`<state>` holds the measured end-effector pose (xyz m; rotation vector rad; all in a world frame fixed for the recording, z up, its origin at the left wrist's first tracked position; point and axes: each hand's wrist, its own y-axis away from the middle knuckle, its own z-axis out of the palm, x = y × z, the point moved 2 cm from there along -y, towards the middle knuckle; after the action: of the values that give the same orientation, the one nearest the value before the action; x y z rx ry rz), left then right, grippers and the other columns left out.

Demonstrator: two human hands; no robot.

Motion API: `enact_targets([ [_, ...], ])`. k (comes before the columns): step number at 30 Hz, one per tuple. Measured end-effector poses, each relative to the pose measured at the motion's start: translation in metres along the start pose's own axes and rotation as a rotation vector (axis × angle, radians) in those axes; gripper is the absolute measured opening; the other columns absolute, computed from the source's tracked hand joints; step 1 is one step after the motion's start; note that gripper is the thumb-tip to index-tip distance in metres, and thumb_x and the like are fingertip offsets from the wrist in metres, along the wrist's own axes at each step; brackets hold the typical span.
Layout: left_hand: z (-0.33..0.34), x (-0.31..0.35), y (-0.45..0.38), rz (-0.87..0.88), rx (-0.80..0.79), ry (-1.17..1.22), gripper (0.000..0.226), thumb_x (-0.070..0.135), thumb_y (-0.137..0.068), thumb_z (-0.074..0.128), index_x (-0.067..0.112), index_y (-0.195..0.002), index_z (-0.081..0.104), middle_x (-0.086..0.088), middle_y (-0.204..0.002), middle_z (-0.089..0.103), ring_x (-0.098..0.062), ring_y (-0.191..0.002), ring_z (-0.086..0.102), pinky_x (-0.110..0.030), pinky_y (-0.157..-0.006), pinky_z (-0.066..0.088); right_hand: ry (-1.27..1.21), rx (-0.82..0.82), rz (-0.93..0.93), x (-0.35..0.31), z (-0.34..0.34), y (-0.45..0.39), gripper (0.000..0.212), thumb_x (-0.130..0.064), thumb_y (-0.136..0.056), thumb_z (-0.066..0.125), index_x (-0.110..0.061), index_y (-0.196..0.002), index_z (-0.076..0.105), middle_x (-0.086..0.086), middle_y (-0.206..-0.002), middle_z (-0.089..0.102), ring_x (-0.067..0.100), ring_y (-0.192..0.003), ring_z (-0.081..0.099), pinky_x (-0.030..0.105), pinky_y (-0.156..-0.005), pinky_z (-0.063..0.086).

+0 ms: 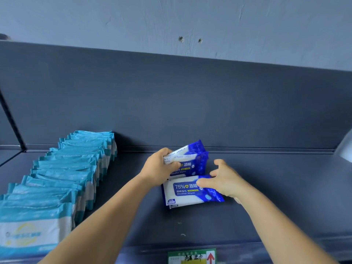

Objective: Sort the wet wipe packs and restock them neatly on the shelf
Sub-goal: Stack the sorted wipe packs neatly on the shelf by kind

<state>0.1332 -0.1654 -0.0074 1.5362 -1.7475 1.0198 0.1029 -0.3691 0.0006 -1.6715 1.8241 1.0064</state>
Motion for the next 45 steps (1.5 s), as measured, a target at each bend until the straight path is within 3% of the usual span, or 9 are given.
enact_targets([
  [4, -0.008, -0.003, -0.006, -0.037, -0.058, 0.03, 0.017, 0.031, -0.084, 0.068, 0.023, -0.093, 0.056, 0.003, -0.088, 0.07, -0.017, -0.08, 0.067, -0.036, -0.075, 0.055, 0.159, -0.073, 0.06, -0.005, 0.0, 0.006, 0.1, -0.033, -0.063, 0.083, -0.016, -0.144, 0.027, -0.001, -0.126, 0.051, 0.017, -0.109, 0.056, 0.033, -0.097, 0.047],
  [9, -0.012, -0.009, -0.004, -0.035, -0.09, 0.076, 0.026, 0.012, -0.082, 0.07, 0.025, -0.101, 0.058, 0.003, -0.095, 0.071, -0.015, -0.086, 0.07, -0.042, -0.077, 0.059, 0.073, -0.124, -0.028, -0.014, 0.003, 0.015, 0.034, -0.008, -0.07, 0.079, -0.018, -0.098, 0.063, 0.002, -0.089, 0.068, 0.017, -0.08, 0.067, 0.027, -0.074, 0.054],
  [12, -0.017, -0.005, -0.002, -0.003, -0.072, 0.233, 0.022, 0.01, -0.084, 0.068, 0.025, -0.099, 0.062, 0.003, -0.09, 0.067, -0.012, -0.076, 0.066, -0.034, -0.076, 0.057, -0.031, 0.014, -0.128, -0.017, 0.002, 0.01, 0.036, -0.005, -0.068, 0.075, -0.028, -0.09, 0.058, 0.003, -0.085, 0.069, 0.015, -0.06, 0.059, 0.032, -0.058, 0.053],
  [14, -0.021, -0.001, 0.002, 0.005, -0.087, 0.361, 0.015, 0.035, -0.085, 0.066, 0.027, -0.097, 0.064, -0.001, -0.09, 0.064, -0.011, -0.077, 0.06, -0.031, -0.081, 0.051, -0.013, 0.119, -0.2, -0.018, 0.001, 0.005, 0.031, -0.009, -0.07, 0.072, -0.029, -0.088, 0.056, -0.002, -0.082, 0.065, 0.013, -0.054, 0.052, 0.024, -0.048, 0.042],
  [16, -0.024, 0.0, 0.005, -0.015, -0.16, 0.386, 0.043, 0.06, -0.07, 0.065, 0.028, -0.099, 0.064, -0.004, -0.101, 0.067, -0.012, -0.087, 0.062, -0.033, -0.09, 0.049, -0.003, 0.193, -0.255, -0.018, 0.002, 0.0, 0.027, -0.01, -0.072, 0.07, -0.028, -0.086, 0.054, -0.006, -0.085, 0.061, 0.01, -0.059, 0.052, 0.021, -0.047, 0.039],
  [20, -0.015, 0.001, 0.011, 0.0, -0.252, 0.372, 0.064, 0.011, -0.068, 0.083, 0.025, -0.12, 0.046, 0.001, -0.11, 0.052, -0.015, -0.087, 0.064, -0.033, -0.083, 0.056, -0.022, 0.28, -0.322, -0.016, 0.01, -0.011, 0.037, -0.011, -0.072, 0.074, -0.027, -0.096, 0.051, -0.004, -0.112, 0.048, 0.007, -0.083, 0.055, 0.019, -0.056, 0.044],
  [24, -0.01, 0.001, 0.003, 0.046, -0.151, 0.273, 0.073, -0.005, -0.072, 0.073, 0.029, -0.125, 0.035, 0.001, -0.117, 0.047, -0.016, -0.094, 0.064, -0.029, -0.074, 0.058, -0.179, 0.209, -0.171, -0.011, 0.01, -0.024, 0.086, -0.016, -0.069, 0.08, -0.027, -0.139, 0.031, -0.009, -0.127, 0.043, 0.013, -0.107, 0.056, 0.029, -0.08, 0.052],
  [31, 0.011, 0.0, -0.035, 0.031, -0.002, 0.162, 0.077, -0.002, -0.079, 0.063, 0.022, -0.138, 0.021, 0.001, -0.125, 0.037, -0.016, -0.103, 0.056, -0.032, -0.078, 0.056, -0.113, 0.285, -0.117, -0.012, 0.006, -0.06, 0.043, -0.014, -0.074, 0.072, -0.023, -0.11, 0.05, -0.007, -0.099, 0.064, 0.012, -0.087, 0.062, 0.028, -0.066, 0.053],
  [45, 0.014, -0.004, -0.073, 0.197, 0.22, -0.432, 0.053, 0.03, -0.085, 0.062, 0.028, -0.134, 0.042, 0.005, -0.134, 0.026, -0.016, -0.123, 0.034, -0.027, -0.088, 0.045, -0.035, 0.409, -0.115, -0.021, 0.007, -0.106, 0.045, -0.017, -0.082, 0.069, -0.016, -0.117, 0.043, -0.001, -0.11, 0.061, 0.017, -0.085, 0.055, 0.025, -0.057, 0.039],
])
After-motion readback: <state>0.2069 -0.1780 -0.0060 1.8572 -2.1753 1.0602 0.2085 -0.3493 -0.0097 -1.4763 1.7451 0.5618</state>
